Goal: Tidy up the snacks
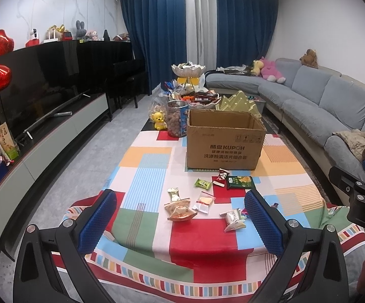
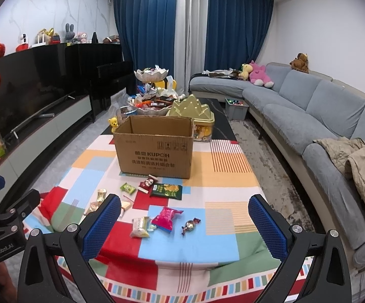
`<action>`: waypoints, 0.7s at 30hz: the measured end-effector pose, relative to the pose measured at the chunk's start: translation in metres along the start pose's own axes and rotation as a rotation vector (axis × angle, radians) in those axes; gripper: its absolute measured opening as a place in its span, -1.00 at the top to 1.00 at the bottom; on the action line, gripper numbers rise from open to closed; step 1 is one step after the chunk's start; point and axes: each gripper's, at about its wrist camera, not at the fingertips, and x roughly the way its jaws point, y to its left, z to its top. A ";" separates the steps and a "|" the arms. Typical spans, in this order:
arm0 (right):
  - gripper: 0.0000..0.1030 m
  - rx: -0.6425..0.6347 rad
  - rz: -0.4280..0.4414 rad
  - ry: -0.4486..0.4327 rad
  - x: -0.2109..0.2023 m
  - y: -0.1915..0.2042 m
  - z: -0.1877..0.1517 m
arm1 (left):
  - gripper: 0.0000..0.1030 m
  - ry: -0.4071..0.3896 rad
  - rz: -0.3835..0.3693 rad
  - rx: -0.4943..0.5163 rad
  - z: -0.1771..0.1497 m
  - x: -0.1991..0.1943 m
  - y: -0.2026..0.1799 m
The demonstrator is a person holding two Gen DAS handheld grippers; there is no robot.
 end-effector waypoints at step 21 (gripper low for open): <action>-0.99 -0.044 -0.033 0.072 0.043 0.009 0.006 | -1.00 0.071 0.050 0.022 0.016 0.044 0.001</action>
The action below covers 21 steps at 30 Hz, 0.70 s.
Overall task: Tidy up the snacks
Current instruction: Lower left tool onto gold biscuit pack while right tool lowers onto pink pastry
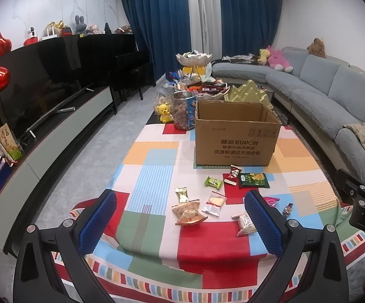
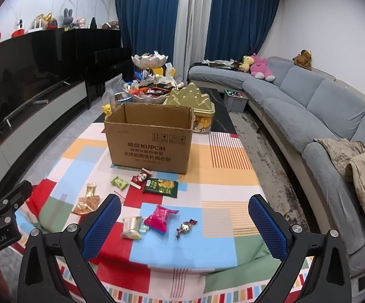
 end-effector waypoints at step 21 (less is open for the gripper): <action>-0.98 -0.038 0.006 0.130 0.066 0.011 0.014 | -1.00 0.123 0.038 0.009 0.012 0.064 0.004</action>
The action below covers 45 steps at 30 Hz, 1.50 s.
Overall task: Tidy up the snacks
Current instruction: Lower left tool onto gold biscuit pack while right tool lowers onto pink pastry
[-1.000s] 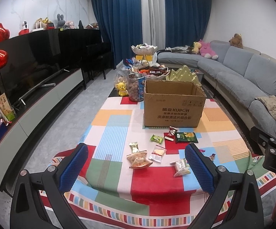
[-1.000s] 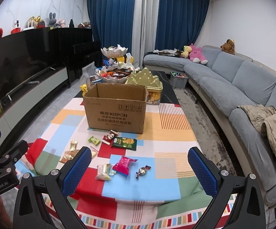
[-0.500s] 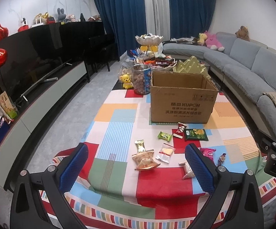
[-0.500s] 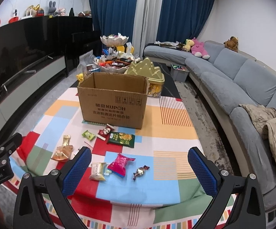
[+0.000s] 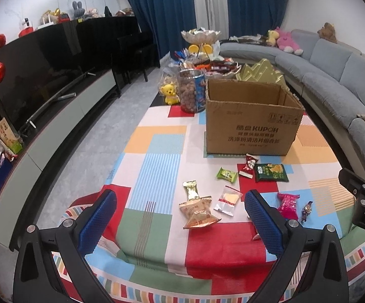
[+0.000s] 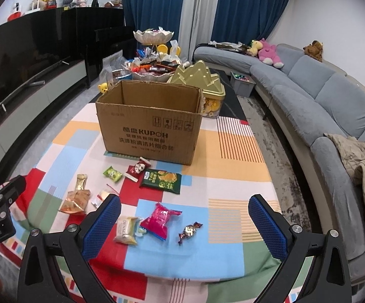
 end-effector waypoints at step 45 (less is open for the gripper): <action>-0.79 0.035 0.046 0.338 0.128 0.020 -0.008 | -0.91 0.385 -0.003 -0.085 -0.008 0.140 -0.006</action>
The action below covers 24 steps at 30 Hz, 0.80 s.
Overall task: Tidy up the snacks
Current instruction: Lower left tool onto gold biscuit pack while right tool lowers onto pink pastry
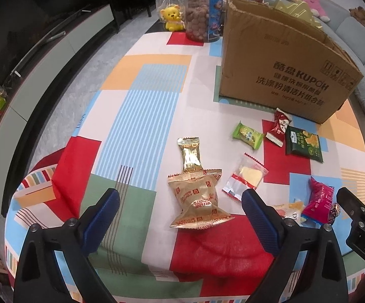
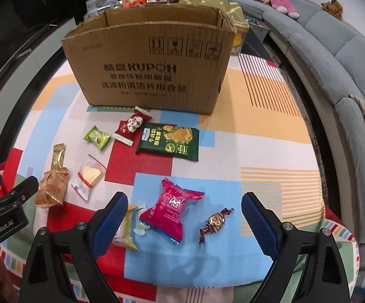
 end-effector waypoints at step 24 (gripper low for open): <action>-0.32 0.077 0.036 0.176 0.063 -0.006 -0.002 | -0.56 0.099 -0.017 -0.018 -0.001 0.047 -0.005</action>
